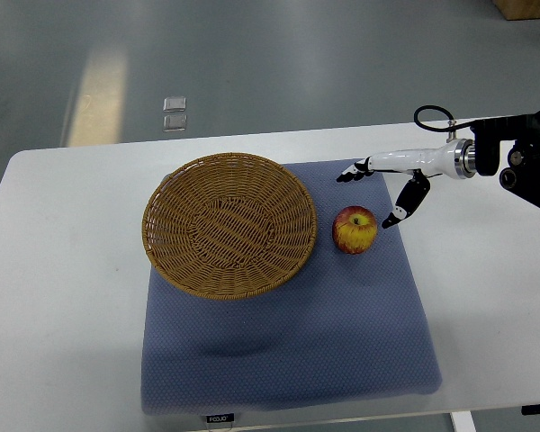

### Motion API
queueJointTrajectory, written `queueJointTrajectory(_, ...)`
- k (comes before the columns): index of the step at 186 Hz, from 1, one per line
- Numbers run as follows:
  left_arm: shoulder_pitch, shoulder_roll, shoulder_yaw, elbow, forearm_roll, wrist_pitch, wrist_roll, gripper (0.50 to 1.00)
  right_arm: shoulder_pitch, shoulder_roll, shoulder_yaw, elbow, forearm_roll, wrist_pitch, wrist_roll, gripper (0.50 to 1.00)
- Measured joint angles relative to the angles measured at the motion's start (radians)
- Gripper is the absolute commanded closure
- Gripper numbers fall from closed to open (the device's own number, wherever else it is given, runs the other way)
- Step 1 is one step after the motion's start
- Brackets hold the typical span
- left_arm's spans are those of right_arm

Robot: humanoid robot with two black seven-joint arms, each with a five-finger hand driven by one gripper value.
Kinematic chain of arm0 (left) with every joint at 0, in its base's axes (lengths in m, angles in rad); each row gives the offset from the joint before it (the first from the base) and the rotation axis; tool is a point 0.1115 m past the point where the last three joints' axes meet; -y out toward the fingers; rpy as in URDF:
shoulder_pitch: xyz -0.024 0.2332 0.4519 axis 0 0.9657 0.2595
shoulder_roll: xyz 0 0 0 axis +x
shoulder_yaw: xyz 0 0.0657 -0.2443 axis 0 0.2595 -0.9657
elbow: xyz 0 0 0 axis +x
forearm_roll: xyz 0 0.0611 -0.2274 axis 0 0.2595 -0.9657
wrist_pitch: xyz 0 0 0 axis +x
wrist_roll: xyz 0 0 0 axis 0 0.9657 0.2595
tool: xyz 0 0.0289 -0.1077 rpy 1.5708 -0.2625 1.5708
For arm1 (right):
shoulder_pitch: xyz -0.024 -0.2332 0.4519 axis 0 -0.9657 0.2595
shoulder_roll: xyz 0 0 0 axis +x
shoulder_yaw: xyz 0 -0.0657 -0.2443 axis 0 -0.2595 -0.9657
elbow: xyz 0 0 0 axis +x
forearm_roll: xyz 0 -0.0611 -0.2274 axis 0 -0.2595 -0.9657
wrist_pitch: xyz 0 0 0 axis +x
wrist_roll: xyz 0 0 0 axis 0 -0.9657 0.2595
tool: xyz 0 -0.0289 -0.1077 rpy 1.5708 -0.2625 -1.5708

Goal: Place red apple in basket with right hand
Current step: 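Lower the right hand over the apple and close fingers around it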

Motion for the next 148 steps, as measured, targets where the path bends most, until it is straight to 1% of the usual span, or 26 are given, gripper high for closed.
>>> queueJointTrajectory(51, 0.0, 0.0, 0.0, 0.0, 0.0, 0.0, 0.0, 0.5, -0.024, 0.004, -0.021, 0.011, -0.008, -0.007, 0.03, 0.579)
queueJointTrajectory(85, 0.0, 0.0, 0.0, 0.0, 0.0, 0.0, 0.0, 0.5, -0.037, 0.019, -0.033, 0.01, -0.059, -0.057, 0.031, 0.579)
queueJointTrajectory(148, 0.0, 0.0, 0.0, 0.0, 0.0, 0.0, 0.0, 0.5, -0.029, 0.061, -0.057, 0.006, -0.082, -0.083, 0.027, 0.583)
